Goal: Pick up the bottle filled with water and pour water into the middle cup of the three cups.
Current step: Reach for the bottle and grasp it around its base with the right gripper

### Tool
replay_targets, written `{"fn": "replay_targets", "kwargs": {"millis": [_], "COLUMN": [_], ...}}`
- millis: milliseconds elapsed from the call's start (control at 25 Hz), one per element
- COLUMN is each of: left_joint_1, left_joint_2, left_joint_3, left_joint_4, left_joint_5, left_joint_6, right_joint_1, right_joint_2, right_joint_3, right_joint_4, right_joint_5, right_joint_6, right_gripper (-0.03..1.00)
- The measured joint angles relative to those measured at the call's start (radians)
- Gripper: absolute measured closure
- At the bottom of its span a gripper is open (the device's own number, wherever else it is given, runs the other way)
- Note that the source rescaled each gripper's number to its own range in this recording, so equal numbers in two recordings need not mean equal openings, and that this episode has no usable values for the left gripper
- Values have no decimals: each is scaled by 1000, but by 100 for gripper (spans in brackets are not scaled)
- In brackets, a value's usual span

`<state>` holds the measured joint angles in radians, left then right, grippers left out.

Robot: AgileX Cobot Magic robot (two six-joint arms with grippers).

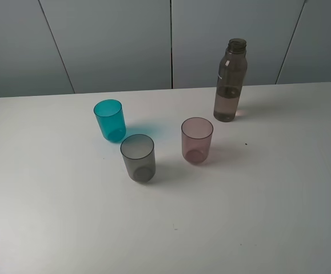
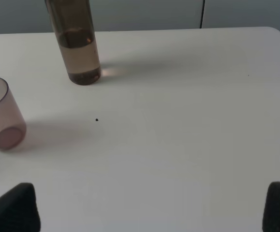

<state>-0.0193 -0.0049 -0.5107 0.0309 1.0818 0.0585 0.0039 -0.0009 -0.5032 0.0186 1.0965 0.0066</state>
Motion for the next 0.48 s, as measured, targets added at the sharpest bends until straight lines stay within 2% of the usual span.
{"fn": "replay_targets", "kwargs": {"millis": [480], "left_joint_1": [0], "left_joint_2": [0], "left_joint_3": [0], "left_joint_4": [0], "left_joint_5": [0], "left_joint_6": [0], "right_joint_1": [0], "right_joint_2": [0], "right_joint_3": [0], "right_joint_4": [0], "right_joint_5": [0], "right_joint_6": [0], "right_gripper": [-3]}}
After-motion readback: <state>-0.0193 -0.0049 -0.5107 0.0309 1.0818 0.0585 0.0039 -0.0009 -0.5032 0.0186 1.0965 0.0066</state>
